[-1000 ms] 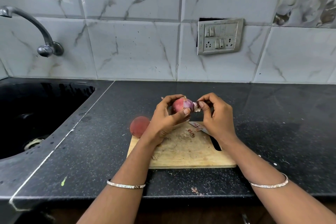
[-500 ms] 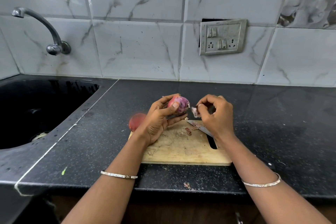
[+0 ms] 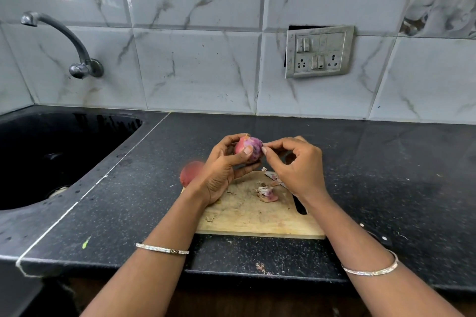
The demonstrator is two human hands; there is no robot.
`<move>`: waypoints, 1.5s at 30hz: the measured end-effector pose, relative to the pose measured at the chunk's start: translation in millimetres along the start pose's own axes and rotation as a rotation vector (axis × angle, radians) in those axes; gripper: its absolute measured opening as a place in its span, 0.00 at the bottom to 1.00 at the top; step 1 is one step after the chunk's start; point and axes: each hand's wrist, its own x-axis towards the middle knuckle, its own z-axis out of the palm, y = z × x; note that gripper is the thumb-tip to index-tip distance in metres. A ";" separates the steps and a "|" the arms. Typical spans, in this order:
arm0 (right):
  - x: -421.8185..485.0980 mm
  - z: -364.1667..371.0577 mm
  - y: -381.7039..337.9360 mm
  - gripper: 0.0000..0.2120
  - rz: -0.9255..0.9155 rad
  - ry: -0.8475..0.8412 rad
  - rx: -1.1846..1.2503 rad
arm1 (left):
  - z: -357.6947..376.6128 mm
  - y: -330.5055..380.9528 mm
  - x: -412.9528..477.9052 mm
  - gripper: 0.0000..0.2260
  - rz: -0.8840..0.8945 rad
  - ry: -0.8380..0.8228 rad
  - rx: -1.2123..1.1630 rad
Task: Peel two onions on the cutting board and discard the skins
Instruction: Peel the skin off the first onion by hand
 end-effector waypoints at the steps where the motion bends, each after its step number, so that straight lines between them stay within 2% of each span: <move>1: -0.1 0.3 -0.4 0.01 -0.002 0.005 0.000 | -0.5 -0.1 -0.1 0.25 -0.001 -0.001 -0.007; 8: -1.0 2.6 -1.4 0.03 0.006 0.014 -0.040 | 0.7 0.8 -4.3 0.25 -0.001 -0.012 0.015; 16: 1.9 3.4 3.6 0.02 0.049 0.035 -0.089 | -1.1 3.1 -3.1 0.22 -0.057 -0.057 -0.134; 22: 2.7 0.7 -1.1 0.08 0.086 -0.068 0.039 | -1.4 5.7 -3.7 0.24 -0.071 -0.062 -0.167; 28: 5.1 -0.6 -2.9 0.06 0.184 -0.196 0.223 | -0.7 1.8 -4.1 0.25 -0.056 -0.071 -0.023; 34: 5.1 1.0 1.9 0.10 0.136 -0.170 0.217 | -4.1 -3.2 -3.2 0.27 0.001 -0.078 0.061; 38: 4.5 0.3 3.3 0.06 0.118 -0.149 0.227 | -6.0 -5.8 -2.0 0.27 0.038 -0.064 0.179; 45: 3.3 0.9 5.4 0.06 0.101 -0.153 0.220 | -7.5 -8.4 -2.6 0.28 0.135 -0.020 0.352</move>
